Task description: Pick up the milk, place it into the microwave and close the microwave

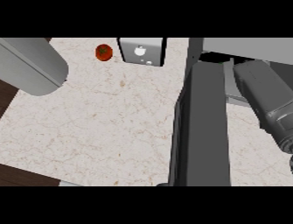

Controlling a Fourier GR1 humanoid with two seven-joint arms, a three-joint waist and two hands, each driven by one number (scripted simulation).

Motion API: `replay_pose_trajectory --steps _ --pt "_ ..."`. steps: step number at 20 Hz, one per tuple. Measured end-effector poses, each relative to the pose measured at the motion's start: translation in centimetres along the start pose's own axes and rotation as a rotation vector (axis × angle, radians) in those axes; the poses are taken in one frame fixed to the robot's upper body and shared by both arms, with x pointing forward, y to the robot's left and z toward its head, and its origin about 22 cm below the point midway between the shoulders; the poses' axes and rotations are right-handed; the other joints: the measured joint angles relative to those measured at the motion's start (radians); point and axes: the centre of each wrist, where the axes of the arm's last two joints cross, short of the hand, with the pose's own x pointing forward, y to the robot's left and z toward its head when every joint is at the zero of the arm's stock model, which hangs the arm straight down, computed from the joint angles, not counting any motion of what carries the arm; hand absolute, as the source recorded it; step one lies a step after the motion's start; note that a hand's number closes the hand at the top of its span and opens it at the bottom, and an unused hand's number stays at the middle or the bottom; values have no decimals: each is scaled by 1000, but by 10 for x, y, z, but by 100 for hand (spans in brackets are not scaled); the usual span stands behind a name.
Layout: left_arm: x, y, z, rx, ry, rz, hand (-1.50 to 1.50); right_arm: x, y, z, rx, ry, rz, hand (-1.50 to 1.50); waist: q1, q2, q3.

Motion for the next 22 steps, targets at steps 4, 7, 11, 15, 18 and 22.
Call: replay_pose_trajectory --steps 4,7,11,15,18,22 --pt "-4 0 0 -8 17 4 -150 7 8 -1 0 -34 11 -150 -14 -2 1" --pt "-7 -2 0 -15 27 8 -150 10 13 -1 -23 -39 8 -150 -25 -2 2" --pt "-12 -5 2 -20 45 19 -150 10 18 1 -72 -29 -10 -150 -40 -5 3" --pt "-23 -10 6 -15 65 41 -150 6 19 4 -74 -20 -37 -150 -58 -12 2" --pt "-27 -14 7 -20 73 38 -150 -2 13 7 -58 -24 -41 -150 -74 -22 1" --pt "-38 -24 10 -46 79 56 -150 -18 4 14 -41 -16 -71 -150 -96 -36 0"
